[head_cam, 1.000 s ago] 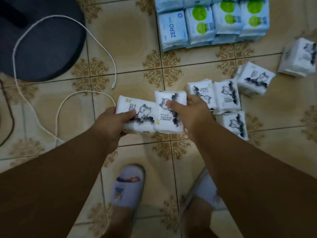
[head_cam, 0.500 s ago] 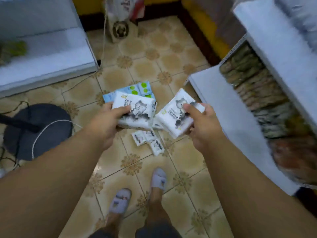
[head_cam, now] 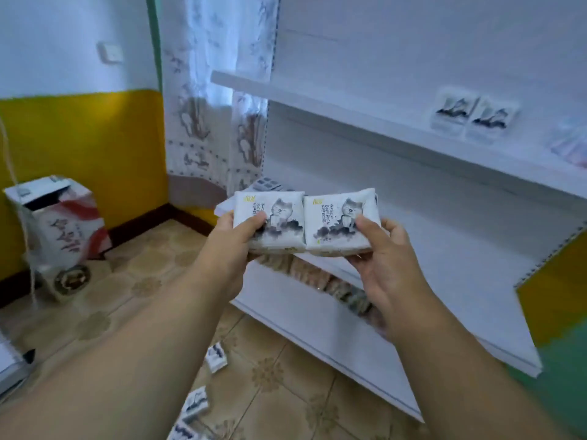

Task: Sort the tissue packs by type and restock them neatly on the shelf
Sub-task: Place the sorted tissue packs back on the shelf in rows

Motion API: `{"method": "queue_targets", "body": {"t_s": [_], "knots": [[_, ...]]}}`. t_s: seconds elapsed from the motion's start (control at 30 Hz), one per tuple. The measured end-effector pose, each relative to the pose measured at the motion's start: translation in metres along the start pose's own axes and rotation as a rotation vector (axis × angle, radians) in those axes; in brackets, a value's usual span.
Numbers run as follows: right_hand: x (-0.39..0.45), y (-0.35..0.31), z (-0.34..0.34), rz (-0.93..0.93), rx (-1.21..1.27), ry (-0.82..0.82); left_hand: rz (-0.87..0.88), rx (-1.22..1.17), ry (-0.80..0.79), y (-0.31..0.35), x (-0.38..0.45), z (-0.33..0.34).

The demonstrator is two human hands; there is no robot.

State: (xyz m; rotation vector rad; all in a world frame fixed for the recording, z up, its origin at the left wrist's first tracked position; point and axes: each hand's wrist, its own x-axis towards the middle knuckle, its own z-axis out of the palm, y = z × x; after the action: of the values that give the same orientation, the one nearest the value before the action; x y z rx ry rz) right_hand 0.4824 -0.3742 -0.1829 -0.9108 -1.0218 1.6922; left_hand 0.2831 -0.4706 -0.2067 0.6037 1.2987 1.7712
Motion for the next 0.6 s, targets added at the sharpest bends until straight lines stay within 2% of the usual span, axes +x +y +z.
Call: {"method": "queue_targets", "body": {"t_s": [0.2,0.33,0.5,0.6], "knots": [[0.041,-0.132,-0.082,-0.209,0.009,-0.011,0.110,0.023,-0.120,0.024,0.042,0.154],[0.072,-0.190,-0.109,-0.296,-0.020,0.036,0.211,0.176,-0.150,0.051,0.073,0.230],[0.122,-0.233,-0.123,-0.435,-0.302,0.162,0.325,0.317,-0.208,0.083,0.128,0.295],[0.172,-0.251,-0.126,-0.465,-0.426,0.205,0.333,0.398,-0.281,0.098,0.181,0.316]]}}
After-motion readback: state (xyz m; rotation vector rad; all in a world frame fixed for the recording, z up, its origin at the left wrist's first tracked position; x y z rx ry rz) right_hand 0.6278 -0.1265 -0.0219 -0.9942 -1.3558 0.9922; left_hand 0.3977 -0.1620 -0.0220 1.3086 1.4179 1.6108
